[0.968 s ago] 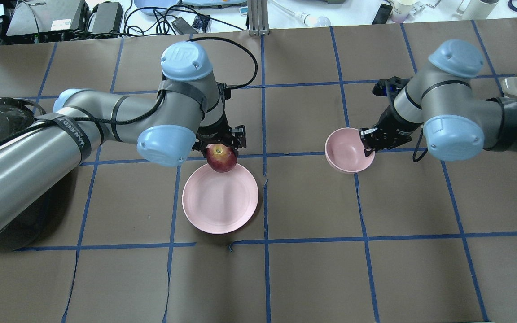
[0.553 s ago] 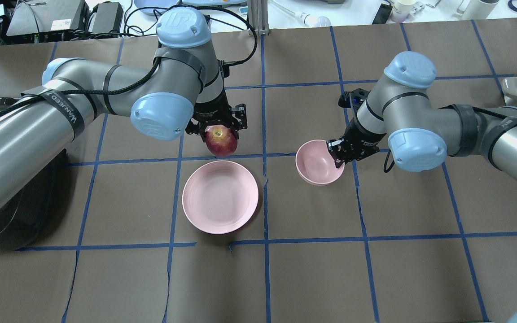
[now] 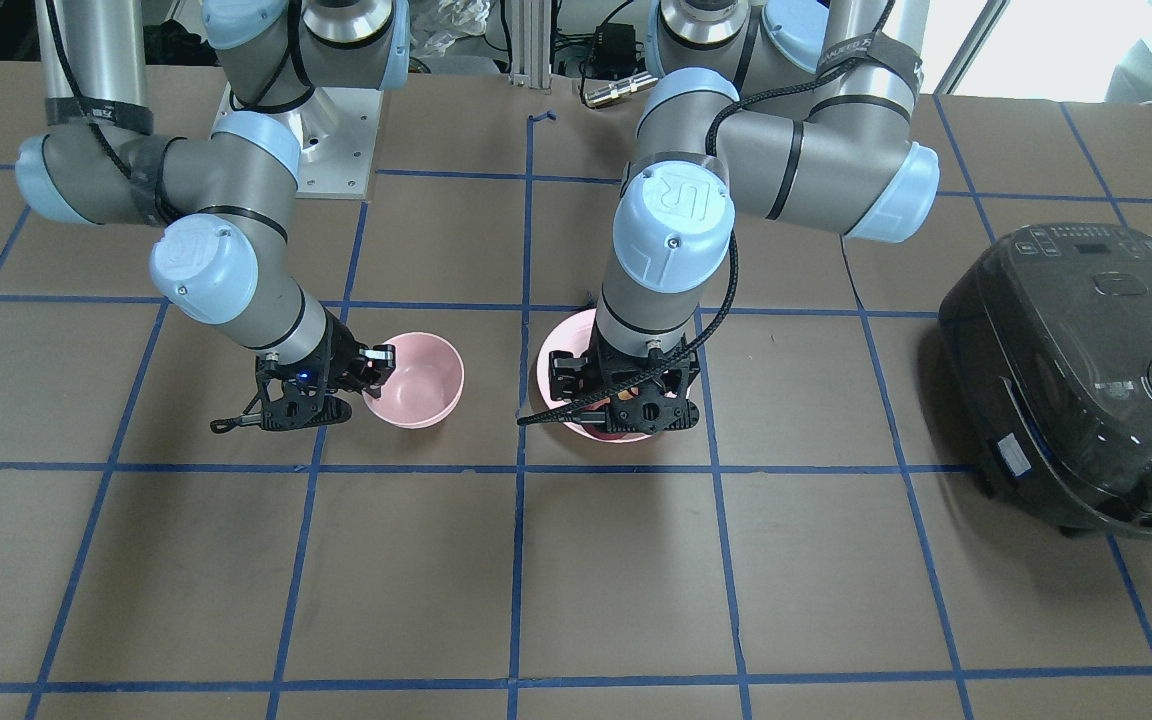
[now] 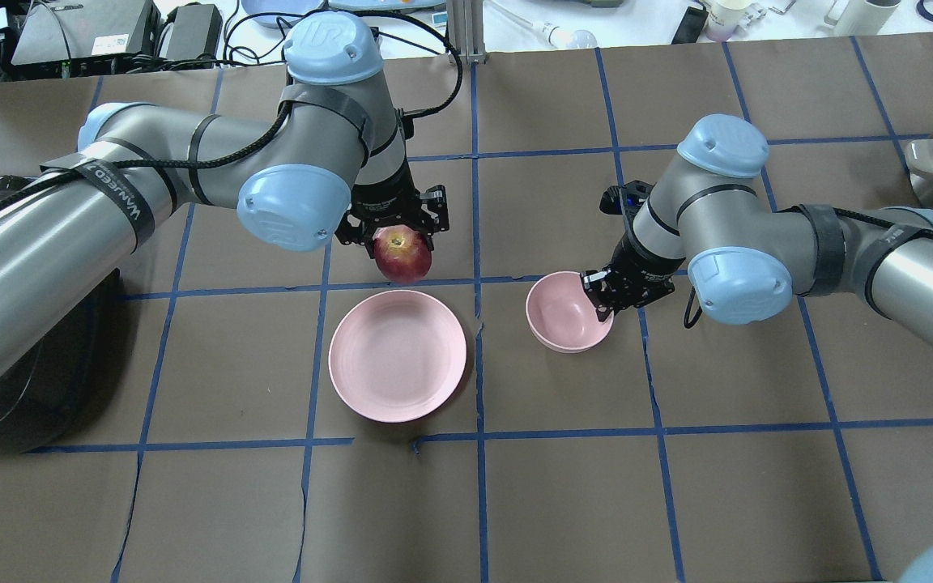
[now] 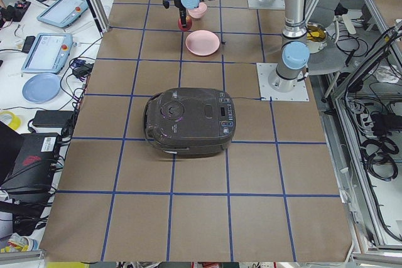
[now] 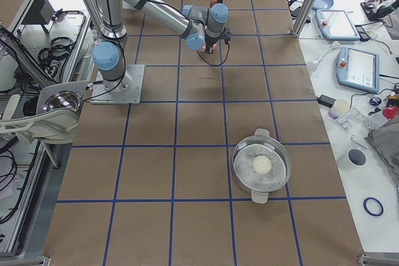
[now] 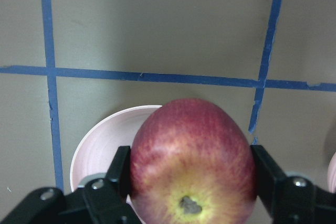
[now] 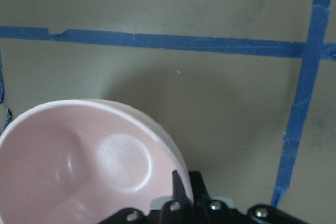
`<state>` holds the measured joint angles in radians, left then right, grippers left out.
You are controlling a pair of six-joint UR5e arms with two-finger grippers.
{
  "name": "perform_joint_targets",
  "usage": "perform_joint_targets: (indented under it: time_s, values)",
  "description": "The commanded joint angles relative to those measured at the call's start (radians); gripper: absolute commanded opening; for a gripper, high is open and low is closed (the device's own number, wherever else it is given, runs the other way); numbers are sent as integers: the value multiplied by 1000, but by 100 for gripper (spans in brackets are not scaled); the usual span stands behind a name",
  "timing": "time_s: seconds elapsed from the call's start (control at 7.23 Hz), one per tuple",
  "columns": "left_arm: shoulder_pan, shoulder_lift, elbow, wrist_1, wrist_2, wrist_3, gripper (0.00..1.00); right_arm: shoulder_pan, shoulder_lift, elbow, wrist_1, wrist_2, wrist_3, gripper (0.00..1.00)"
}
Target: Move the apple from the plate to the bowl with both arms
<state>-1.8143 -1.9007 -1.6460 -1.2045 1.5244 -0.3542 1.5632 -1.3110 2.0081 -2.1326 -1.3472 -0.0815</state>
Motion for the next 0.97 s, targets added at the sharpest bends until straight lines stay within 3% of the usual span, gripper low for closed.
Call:
perform_joint_targets:
  time_s: [0.0, 0.41, 0.83]
  values:
    - [-6, -1, -1, 6, -3, -58, 0, -5, -20, -47, -19, -3, 189, 100]
    - [-96, -26, 2, 13, -1, -225, 0, -41, -31, -191, 12, -27, 198, 100]
    - [-274, -90, 14, 149, 11, -472, 0, -116, -66, -415, 374, -150, 60, 100]
